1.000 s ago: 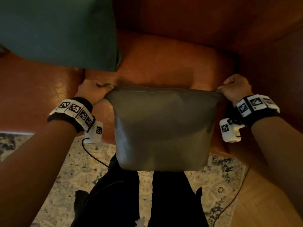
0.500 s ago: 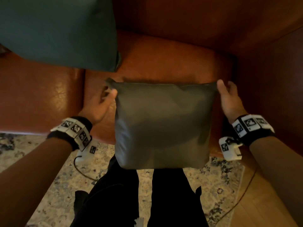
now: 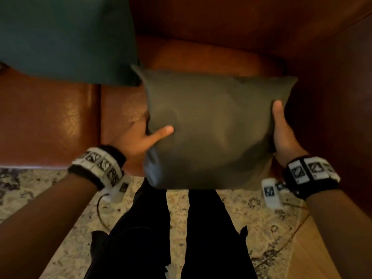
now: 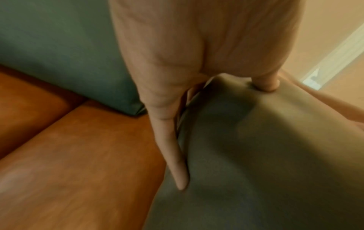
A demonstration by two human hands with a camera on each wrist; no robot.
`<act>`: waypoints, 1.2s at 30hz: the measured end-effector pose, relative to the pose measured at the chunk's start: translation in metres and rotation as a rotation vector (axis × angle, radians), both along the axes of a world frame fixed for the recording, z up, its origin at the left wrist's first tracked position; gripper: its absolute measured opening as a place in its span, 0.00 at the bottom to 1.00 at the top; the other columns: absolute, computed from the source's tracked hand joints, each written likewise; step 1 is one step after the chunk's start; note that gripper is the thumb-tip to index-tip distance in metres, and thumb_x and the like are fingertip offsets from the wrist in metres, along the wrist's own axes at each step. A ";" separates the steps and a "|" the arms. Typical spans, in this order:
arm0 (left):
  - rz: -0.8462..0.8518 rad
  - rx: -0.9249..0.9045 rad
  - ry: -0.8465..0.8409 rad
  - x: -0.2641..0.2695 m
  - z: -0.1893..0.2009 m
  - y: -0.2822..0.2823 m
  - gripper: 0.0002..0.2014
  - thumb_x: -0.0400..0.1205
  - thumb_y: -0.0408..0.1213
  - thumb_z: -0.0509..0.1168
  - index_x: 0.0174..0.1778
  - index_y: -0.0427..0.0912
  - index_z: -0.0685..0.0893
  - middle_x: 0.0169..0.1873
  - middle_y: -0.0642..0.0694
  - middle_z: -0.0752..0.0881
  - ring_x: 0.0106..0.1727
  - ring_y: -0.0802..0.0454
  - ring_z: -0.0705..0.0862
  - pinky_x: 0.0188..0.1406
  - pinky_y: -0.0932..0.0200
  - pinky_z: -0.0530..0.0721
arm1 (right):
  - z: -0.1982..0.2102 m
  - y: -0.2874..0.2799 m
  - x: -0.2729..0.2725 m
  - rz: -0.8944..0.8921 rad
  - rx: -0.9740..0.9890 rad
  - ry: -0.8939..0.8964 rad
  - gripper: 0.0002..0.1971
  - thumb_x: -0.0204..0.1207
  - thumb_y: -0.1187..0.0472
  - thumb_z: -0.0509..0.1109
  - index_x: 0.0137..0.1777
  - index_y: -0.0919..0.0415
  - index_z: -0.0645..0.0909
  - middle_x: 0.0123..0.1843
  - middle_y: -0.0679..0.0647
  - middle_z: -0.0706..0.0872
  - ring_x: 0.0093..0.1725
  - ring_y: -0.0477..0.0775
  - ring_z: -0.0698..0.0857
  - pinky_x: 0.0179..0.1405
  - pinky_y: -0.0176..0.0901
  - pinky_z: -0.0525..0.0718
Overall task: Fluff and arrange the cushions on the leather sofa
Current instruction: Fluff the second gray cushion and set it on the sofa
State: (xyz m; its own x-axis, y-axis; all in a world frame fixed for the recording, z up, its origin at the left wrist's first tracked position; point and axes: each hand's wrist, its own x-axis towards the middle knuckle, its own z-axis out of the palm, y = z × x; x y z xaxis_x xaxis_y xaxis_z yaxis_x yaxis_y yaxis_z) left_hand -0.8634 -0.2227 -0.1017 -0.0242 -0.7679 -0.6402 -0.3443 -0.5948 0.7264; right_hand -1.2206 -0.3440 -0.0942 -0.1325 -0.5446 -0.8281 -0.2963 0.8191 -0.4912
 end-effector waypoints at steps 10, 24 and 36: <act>0.061 -0.073 -0.125 0.007 -0.044 -0.042 0.34 0.81 0.74 0.61 0.83 0.71 0.66 0.76 0.55 0.81 0.77 0.49 0.80 0.72 0.37 0.81 | -0.029 -0.009 -0.021 0.134 -0.106 0.139 0.41 0.76 0.16 0.45 0.86 0.31 0.65 0.88 0.46 0.70 0.86 0.53 0.70 0.87 0.59 0.64; 0.214 0.437 -0.167 -0.035 -0.071 0.079 0.02 0.81 0.31 0.70 0.46 0.37 0.83 0.36 0.37 0.87 0.37 0.44 0.84 0.44 0.46 0.86 | -0.080 0.110 -0.081 0.308 0.106 0.165 0.17 0.82 0.67 0.74 0.69 0.58 0.83 0.60 0.54 0.90 0.58 0.59 0.88 0.55 0.54 0.84; 0.665 0.395 0.177 -0.033 -0.063 0.054 0.09 0.92 0.29 0.58 0.58 0.43 0.83 0.44 0.44 0.87 0.29 0.60 0.89 0.28 0.65 0.86 | -0.065 0.099 -0.040 -0.474 -0.089 -0.164 0.13 0.85 0.69 0.73 0.67 0.59 0.83 0.54 0.54 0.91 0.51 0.54 0.88 0.48 0.50 0.87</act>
